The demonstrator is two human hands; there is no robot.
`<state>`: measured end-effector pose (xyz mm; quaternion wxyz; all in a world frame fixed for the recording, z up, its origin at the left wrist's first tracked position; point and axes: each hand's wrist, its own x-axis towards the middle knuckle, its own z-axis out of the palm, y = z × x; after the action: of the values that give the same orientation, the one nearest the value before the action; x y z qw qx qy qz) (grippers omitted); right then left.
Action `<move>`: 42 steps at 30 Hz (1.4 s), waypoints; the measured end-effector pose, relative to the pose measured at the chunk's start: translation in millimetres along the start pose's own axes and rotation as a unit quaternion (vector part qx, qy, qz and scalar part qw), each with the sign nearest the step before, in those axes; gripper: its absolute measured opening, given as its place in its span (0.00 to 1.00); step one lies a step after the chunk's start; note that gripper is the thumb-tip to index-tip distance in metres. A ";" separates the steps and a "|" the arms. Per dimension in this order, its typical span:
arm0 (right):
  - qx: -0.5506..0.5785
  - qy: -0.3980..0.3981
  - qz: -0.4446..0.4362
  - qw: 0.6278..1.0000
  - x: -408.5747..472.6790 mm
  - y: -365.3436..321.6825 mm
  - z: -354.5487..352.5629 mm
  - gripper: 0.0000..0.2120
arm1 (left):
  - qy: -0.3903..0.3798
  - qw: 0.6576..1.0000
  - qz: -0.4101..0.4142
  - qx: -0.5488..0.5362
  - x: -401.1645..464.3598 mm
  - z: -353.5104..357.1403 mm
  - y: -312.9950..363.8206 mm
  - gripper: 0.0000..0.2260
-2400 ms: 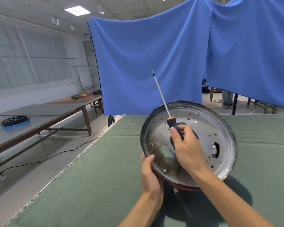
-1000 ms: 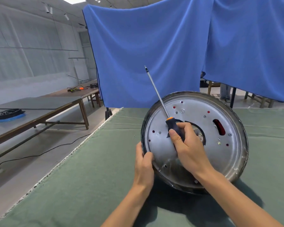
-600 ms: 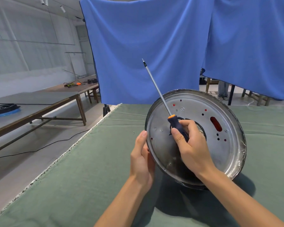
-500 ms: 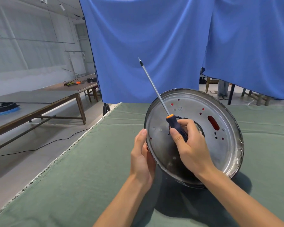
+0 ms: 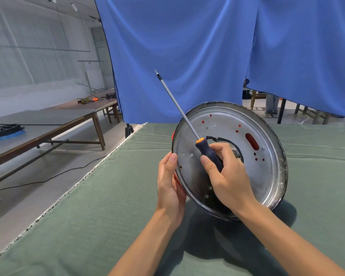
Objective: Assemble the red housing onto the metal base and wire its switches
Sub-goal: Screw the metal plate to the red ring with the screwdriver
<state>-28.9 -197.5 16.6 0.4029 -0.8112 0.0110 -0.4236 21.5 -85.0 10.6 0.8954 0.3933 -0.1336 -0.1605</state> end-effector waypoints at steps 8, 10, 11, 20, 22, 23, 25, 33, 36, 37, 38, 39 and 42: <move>-0.014 -0.003 0.007 1.000 -1.5 0.5 2.1 0.09 | 0.015 1.000 0.002 0.007 1.8 0.3 0.7 0.33; -0.024 -0.002 0.008 1.000 -2.0 -0.4 2.8 0.10 | 0.015 1.000 -0.004 0.017 2.9 -2.2 -0.1 0.32; -0.029 -0.002 0.008 1.000 -2.3 -1.0 3.2 0.10 | 0.008 1.000 -0.007 0.024 3.1 -3.9 -0.4 0.30; -0.034 -0.021 0.003 0.999 -4.7 -1.6 4.7 0.09 | -0.016 0.997 -0.041 0.062 5.4 -12.1 5.6 0.29; -0.031 -0.026 0.003 0.999 -5.0 -1.5 5.0 0.08 | -0.007 0.997 -0.041 0.068 6.1 -12.9 2.9 0.26; -0.029 -0.027 0.002 0.999 -4.9 -2.0 5.5 0.08 | -0.002 0.997 -0.040 0.070 7.0 -13.7 1.3 0.24; -0.021 -0.025 0.000 0.999 -4.7 -4.1 6.1 0.08 | 0.013 0.997 -0.035 0.073 8.8 -14.2 0.0 0.23; -0.070 -0.019 0.008 0.997 3.1 -13.9 -6.2 0.09 | 0.091 0.994 -0.002 0.053 27.1 -34.1 21.5 0.20; -0.070 -0.059 0.023 0.996 10.5 -22.7 -18.8 0.05 | 0.120 0.992 0.001 0.035 39.1 -53.3 35.3 0.17; -0.077 -0.078 0.028 0.994 12.9 -24.9 -23.0 0.05 | 0.132 0.990 0.003 0.046 41.3 -57.6 38.7 0.16; -0.091 -0.093 0.034 0.991 15.2 -27.1 -28.0 0.05 | 0.144 0.987 0.004 0.067 43.4 -60.7 39.7 0.16; -0.105 -0.106 0.037 0.988 17.8 -29.8 -32.8 0.04 | 0.159 0.983 0.007 0.089 44.6 -63.1 40.1 0.16; -0.125 -0.138 0.049 0.981 25.3 -35.4 -47.6 0.07 | 0.184 0.972 0.011 0.148 45.0 -69.7 40.2 0.19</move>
<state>-57.3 -213.4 72.4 0.3160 -0.9046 0.0482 -0.2819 95.4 -30.8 0.1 0.8379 0.5431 0.0069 -0.0544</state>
